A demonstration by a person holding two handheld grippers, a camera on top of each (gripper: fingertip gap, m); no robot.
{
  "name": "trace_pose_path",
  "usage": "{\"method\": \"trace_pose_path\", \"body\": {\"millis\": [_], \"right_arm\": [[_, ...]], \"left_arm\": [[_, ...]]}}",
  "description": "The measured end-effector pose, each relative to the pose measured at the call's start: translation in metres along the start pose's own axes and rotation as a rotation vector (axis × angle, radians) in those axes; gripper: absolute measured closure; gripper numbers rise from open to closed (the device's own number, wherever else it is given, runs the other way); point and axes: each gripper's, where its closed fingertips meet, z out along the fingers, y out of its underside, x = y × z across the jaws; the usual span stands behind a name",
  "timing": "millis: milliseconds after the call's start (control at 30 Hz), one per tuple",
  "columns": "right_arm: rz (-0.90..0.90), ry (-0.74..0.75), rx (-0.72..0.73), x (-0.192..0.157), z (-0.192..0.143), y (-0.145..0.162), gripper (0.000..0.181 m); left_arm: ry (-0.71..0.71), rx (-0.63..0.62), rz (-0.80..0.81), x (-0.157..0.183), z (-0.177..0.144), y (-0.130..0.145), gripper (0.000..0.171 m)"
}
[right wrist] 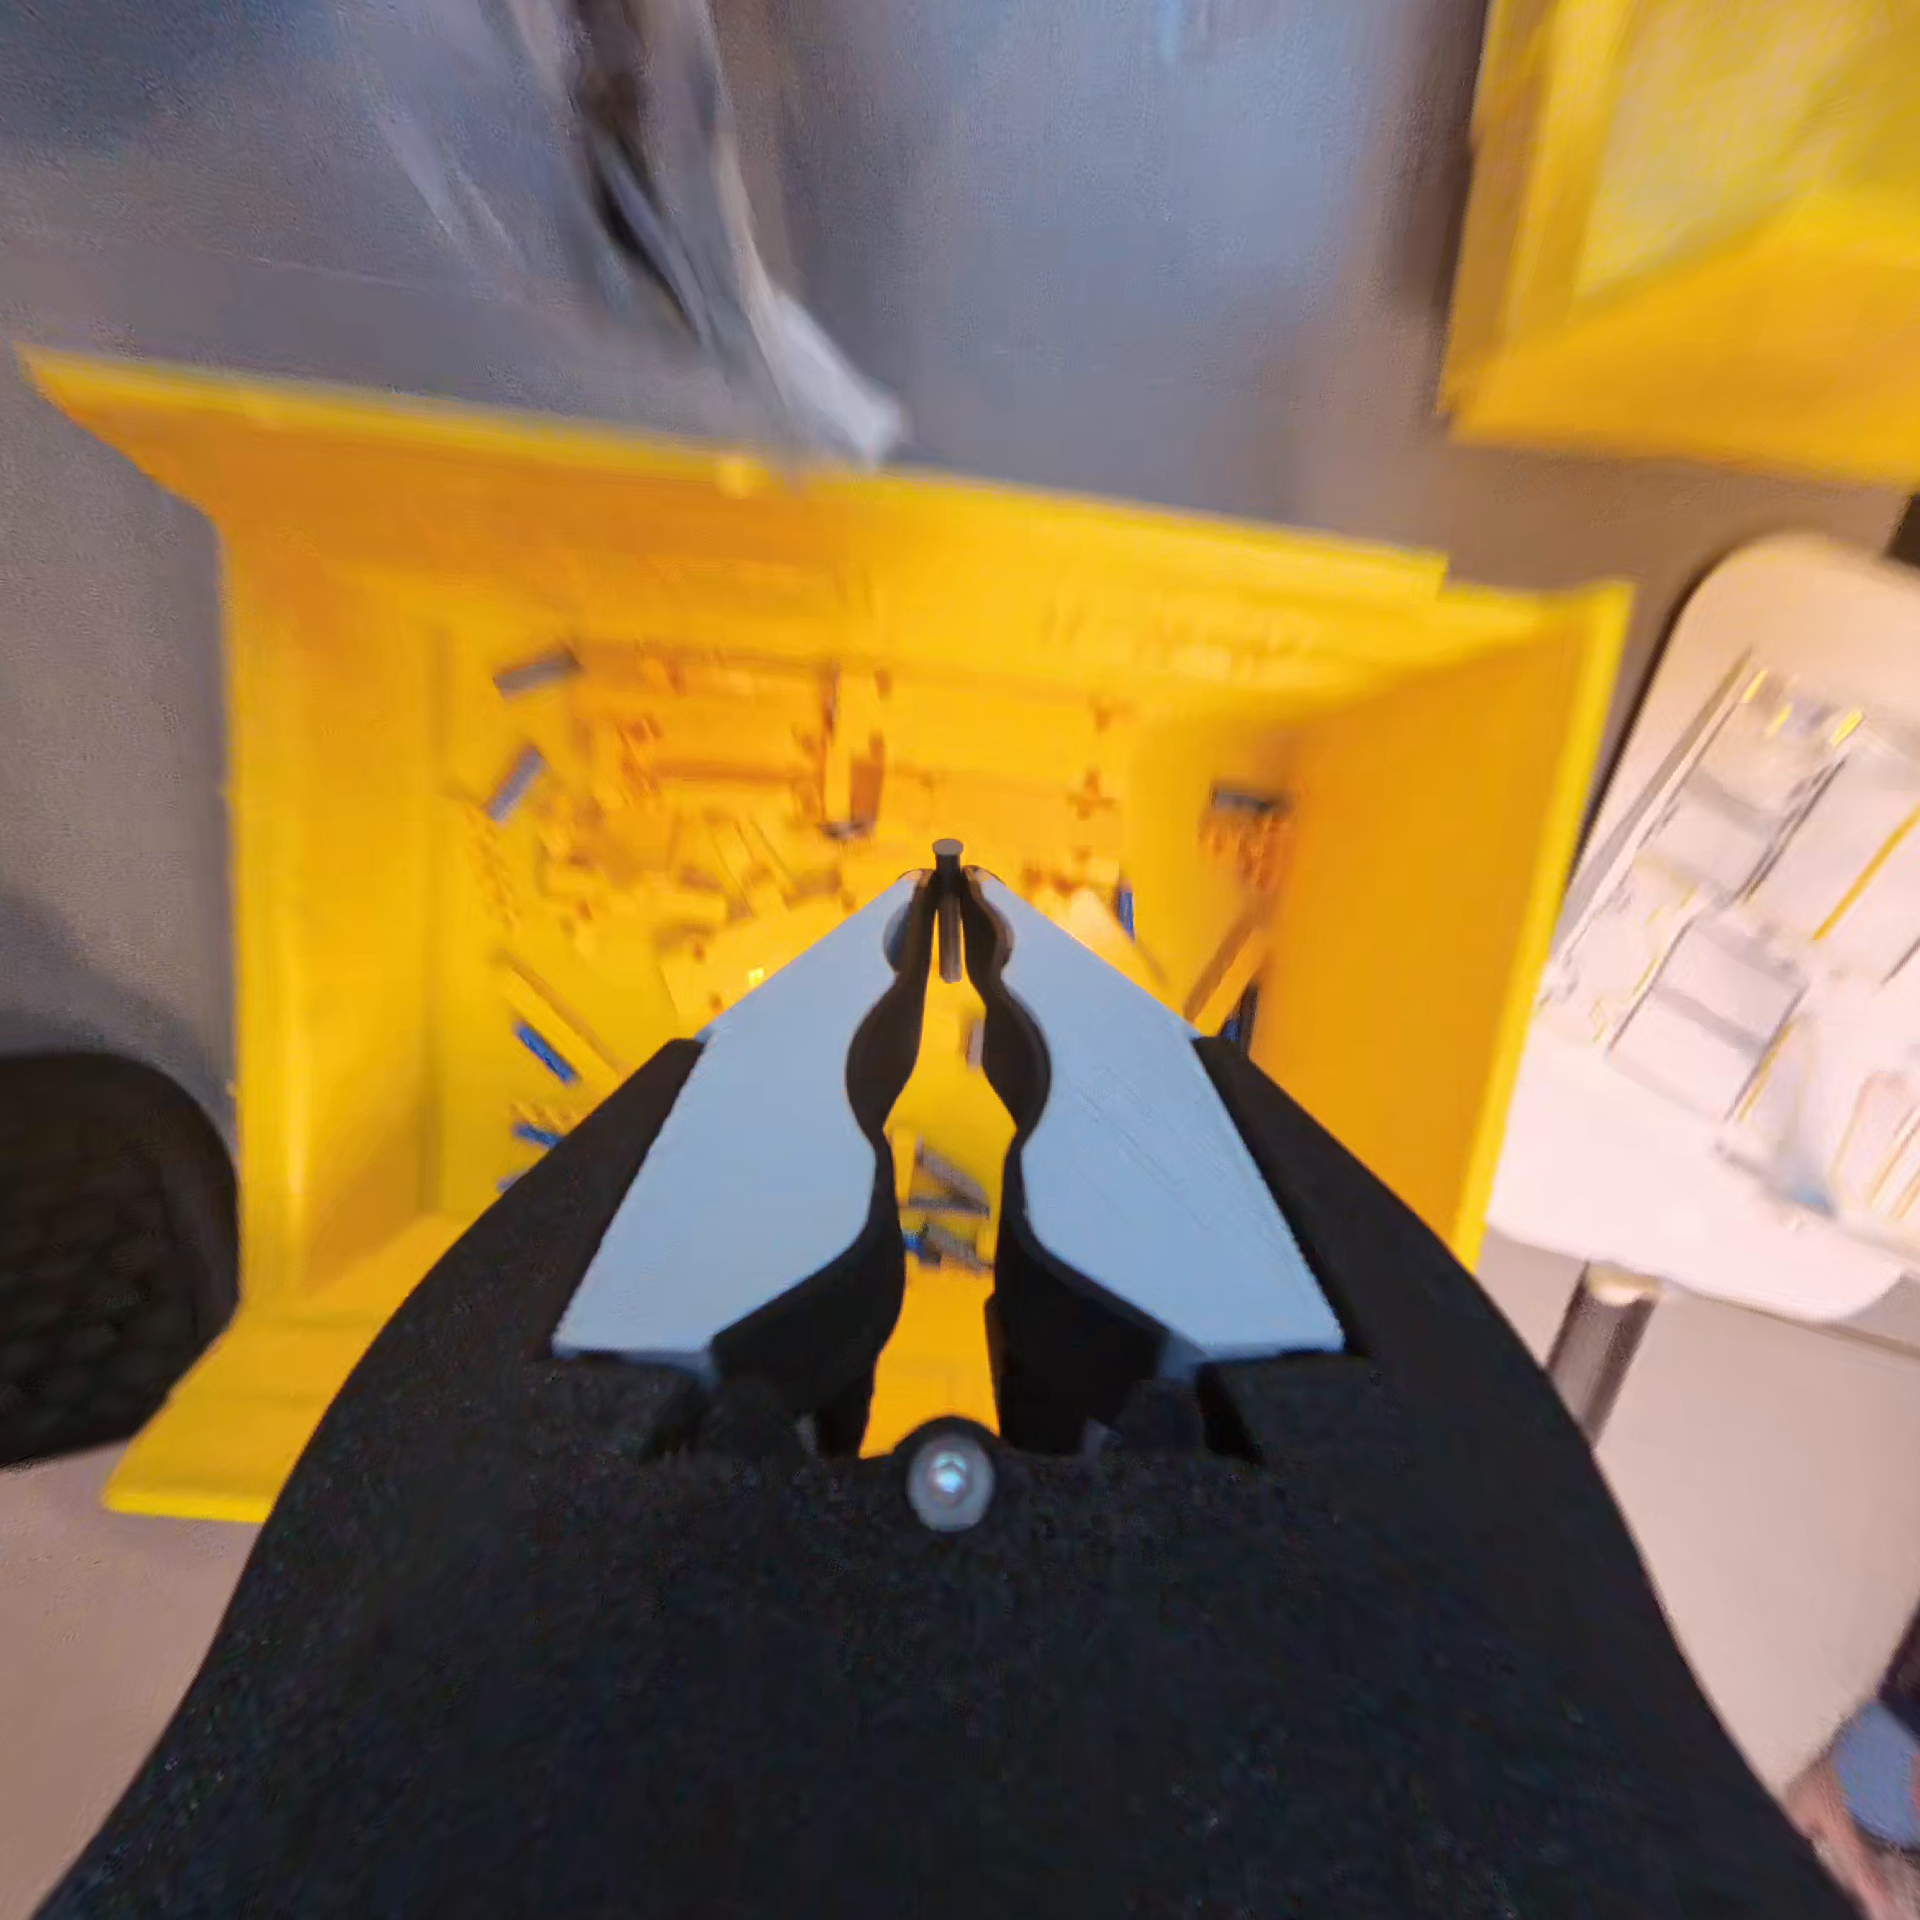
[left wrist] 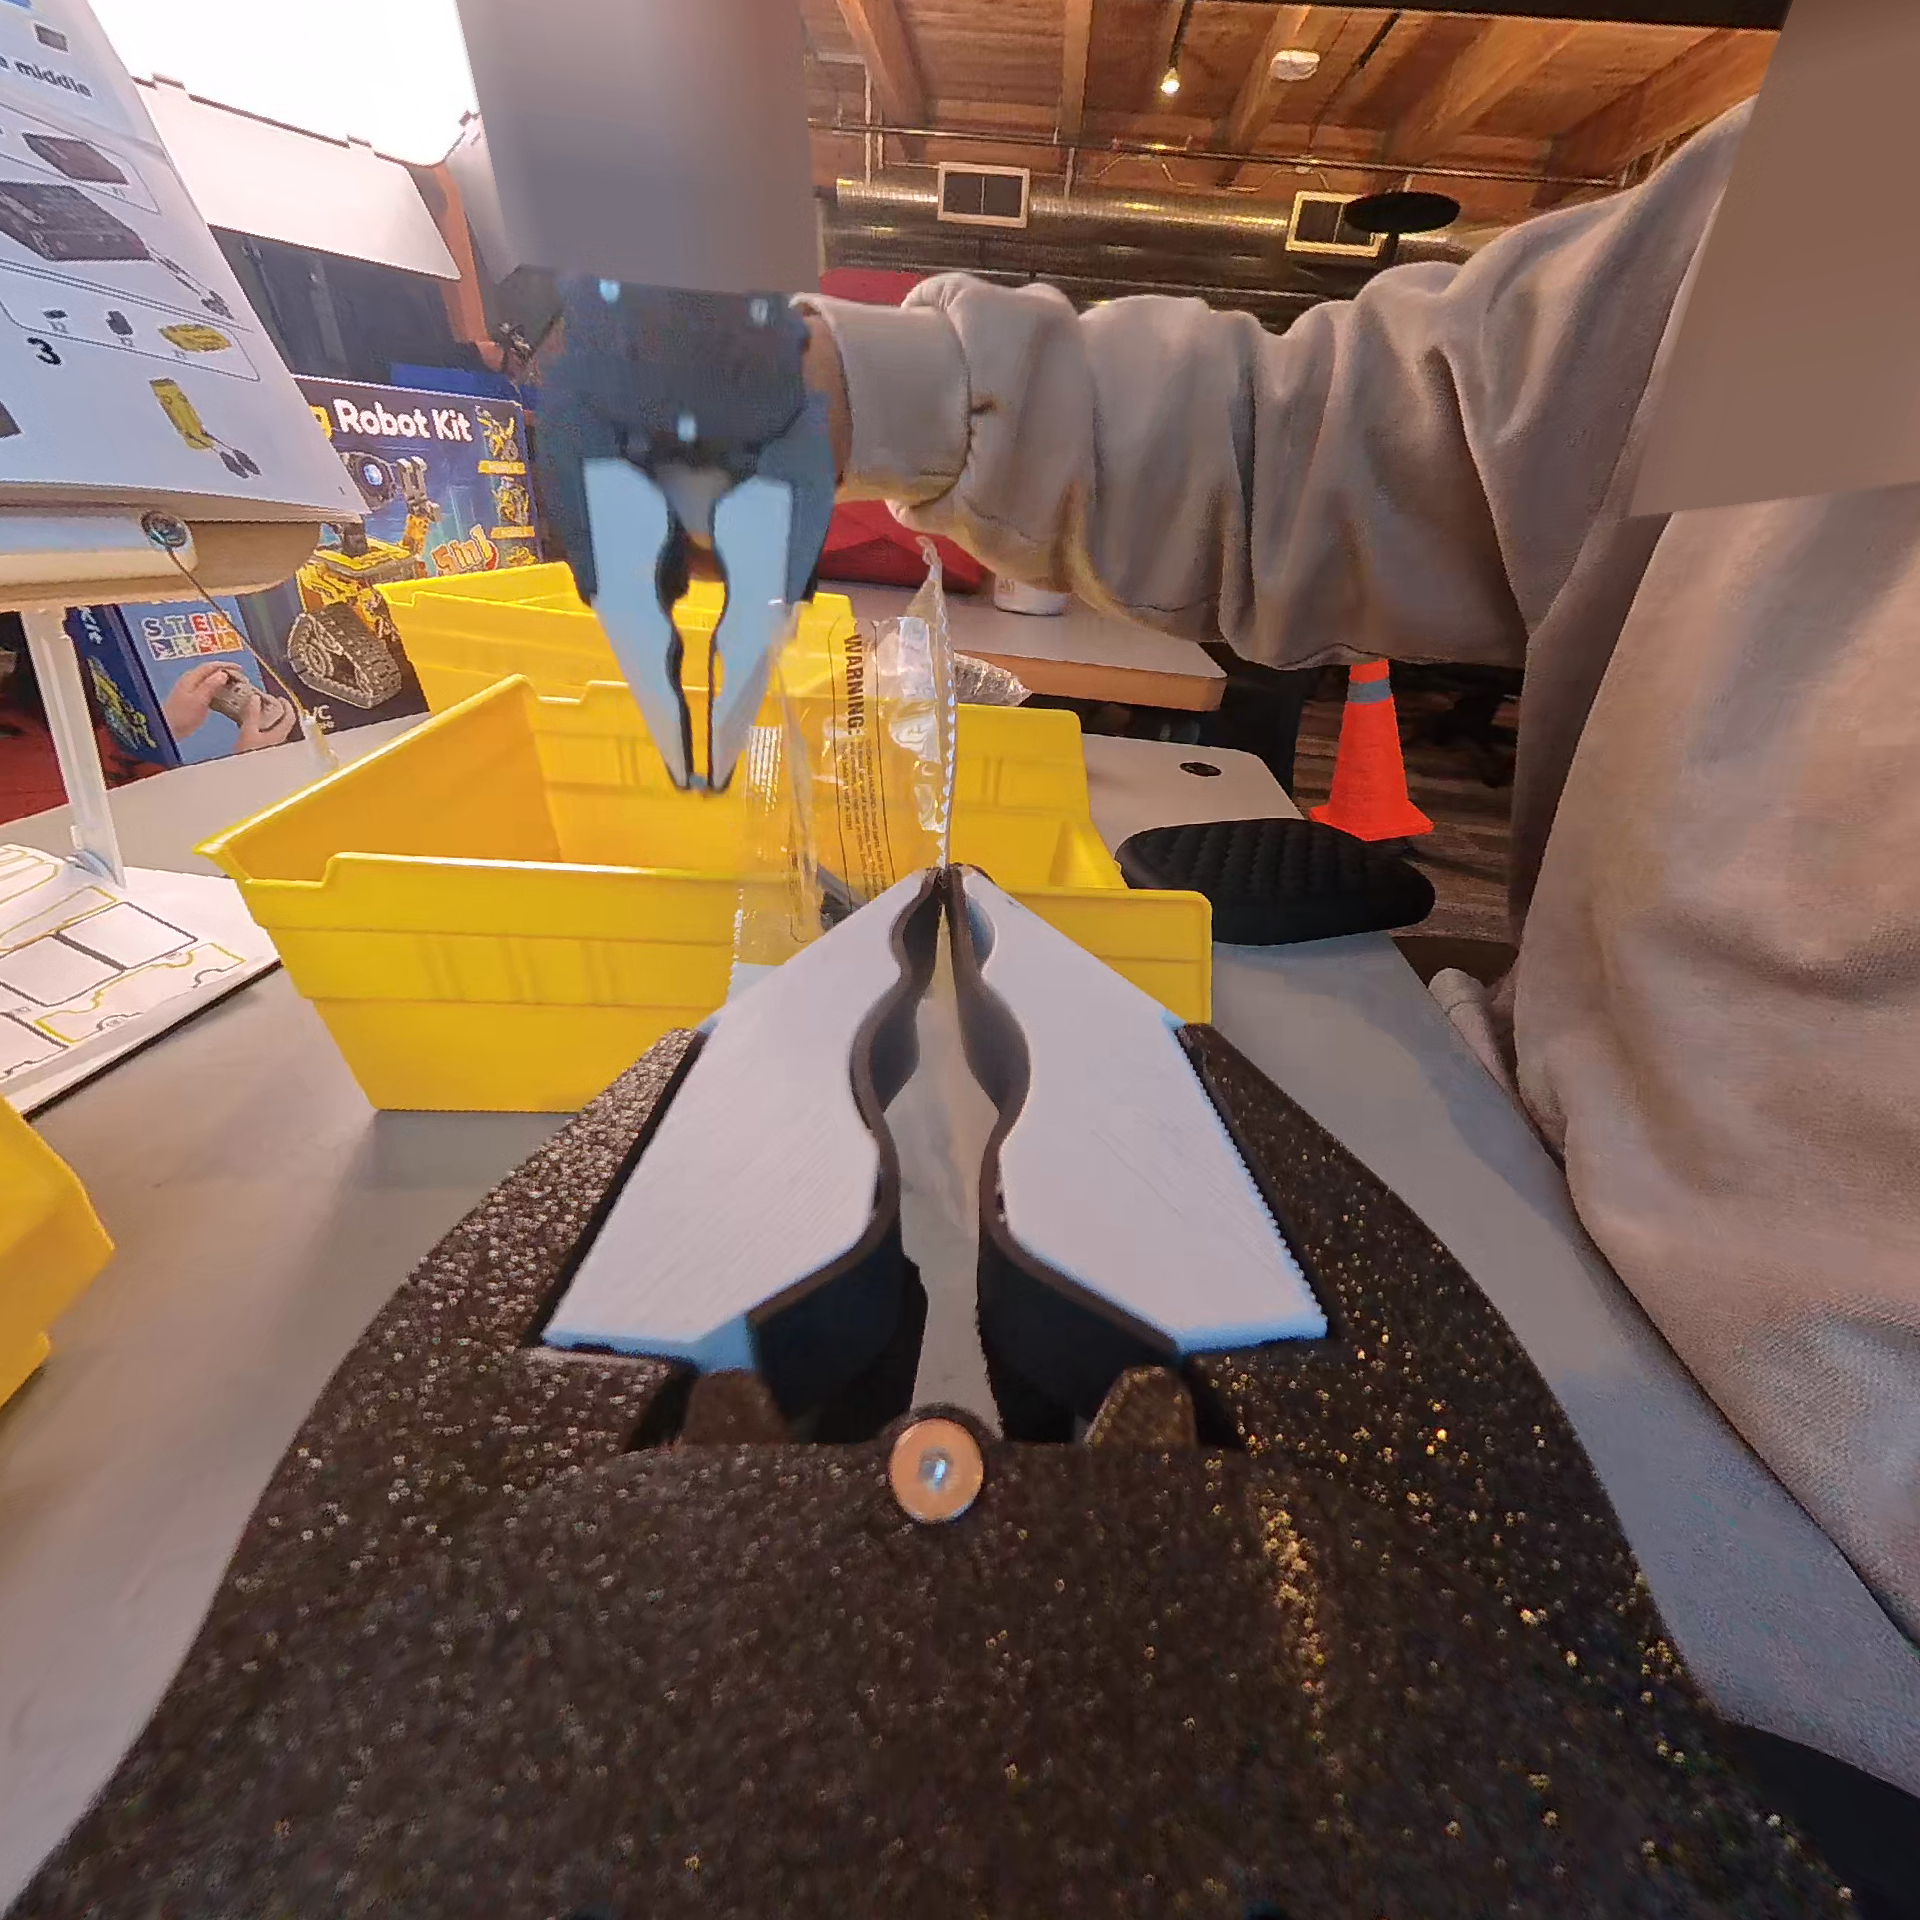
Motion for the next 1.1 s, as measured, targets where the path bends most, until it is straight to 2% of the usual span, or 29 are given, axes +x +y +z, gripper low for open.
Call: {"method": "trace_pose_path", "body": {"millis": [100, 167, 267, 333, 400, 500, 567, 667, 800, 1000, 1067, 1100], "right_arm": [[-0.081, -0.010, 0.280, -0.020, -0.037, -0.081, 0.178], [-0.115, -0.041, 0.370, -0.035, -0.043, -0.112, 0.177], [-0.145, -0.017, 0.363, -0.040, -0.032, -0.122, 0.165], [-0.119, -0.002, 0.411, -0.036, -0.038, -0.124, 0.163], [-0.069, 0.059, 0.379, -0.016, -0.042, -0.108, 0.164], [-0.030, 0.170, 0.030, 0.020, -0.017, -0.029, 0.163], [0.002, 0.139, -0.221, 0.025, 0.011, 0.028, 0.161], [0.015, 0.072, -0.379, 0.019, 0.045, 0.071, 0.161], [0.009, 0.020, -0.455, 0.013, 0.061, 0.090, 0.161], [0.031, -0.007, -0.445, 0.012, 0.064, 0.092, 0.174], [0.038, 0.000, -0.400, 0.013, 0.058, 0.084, 0.174], [0.047, 0.008, -0.322, 0.014, 0.051, 0.068, 0.174]], "left_arm": [[0.002, 0.003, 0.001, 0.000, 0.000, 0.000, 0.171], [0.002, 0.005, 0.006, 0.002, 0.000, -0.001, 0.171], [0.002, 0.012, 0.010, 0.003, 0.000, -0.004, 0.171], [-0.001, 0.013, 0.012, 0.003, 0.000, -0.005, 0.171], [-0.001, 0.016, 0.012, 0.003, -0.001, -0.005, 0.171], [0.004, 0.014, 0.014, 0.004, 0.000, -0.006, 0.171], [0.005, 0.010, 0.020, 0.005, 0.000, -0.006, 0.171], [0.001, 0.012, 0.026, 0.005, 0.000, -0.007, 0.171], [-0.003, 0.017, 0.021, 0.003, -0.003, -0.008, 0.171], [0.005, 0.013, 0.015, 0.003, -0.002, -0.006, 0.171], [0.005, 0.016, 0.015, 0.003, -0.002, -0.006, 0.171], [0.004, 0.017, 0.015, 0.003, -0.002, -0.006, 0.171]]}}
